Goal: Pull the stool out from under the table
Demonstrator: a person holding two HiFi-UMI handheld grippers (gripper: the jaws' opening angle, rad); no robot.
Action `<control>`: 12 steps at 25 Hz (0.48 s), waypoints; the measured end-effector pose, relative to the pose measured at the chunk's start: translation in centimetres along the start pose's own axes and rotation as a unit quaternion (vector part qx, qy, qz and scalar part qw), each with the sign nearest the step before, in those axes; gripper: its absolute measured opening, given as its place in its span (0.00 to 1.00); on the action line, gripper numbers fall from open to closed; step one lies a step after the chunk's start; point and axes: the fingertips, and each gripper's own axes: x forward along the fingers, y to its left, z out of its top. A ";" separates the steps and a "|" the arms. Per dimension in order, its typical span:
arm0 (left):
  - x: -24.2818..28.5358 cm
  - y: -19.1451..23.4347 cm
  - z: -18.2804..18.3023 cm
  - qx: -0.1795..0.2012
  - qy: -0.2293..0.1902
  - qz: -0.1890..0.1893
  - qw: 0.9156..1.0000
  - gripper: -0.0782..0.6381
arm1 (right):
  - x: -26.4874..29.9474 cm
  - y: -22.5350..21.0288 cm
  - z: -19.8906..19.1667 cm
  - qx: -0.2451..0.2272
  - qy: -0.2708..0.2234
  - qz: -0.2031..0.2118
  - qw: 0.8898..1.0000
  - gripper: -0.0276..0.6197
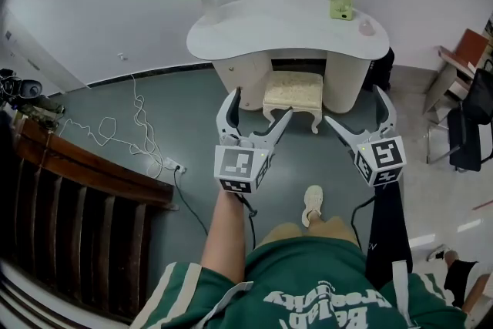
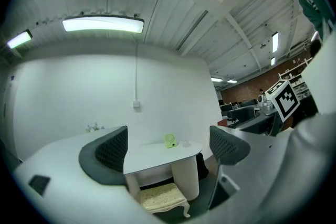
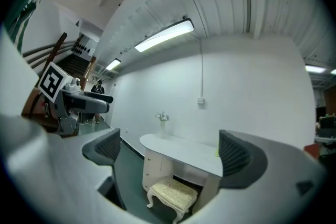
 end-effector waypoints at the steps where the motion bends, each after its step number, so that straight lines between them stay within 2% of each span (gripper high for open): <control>1: 0.9 0.2 -0.2 0.001 0.003 0.000 1.000 0.79 | 0.9 -0.6 0.0 0.000 0.000 0.002 1.000 0.96; 12: 12.2 3.5 -1.5 0.006 0.015 0.020 1.000 0.79 | 10.8 -8.4 -0.6 0.005 -0.005 0.023 1.000 0.96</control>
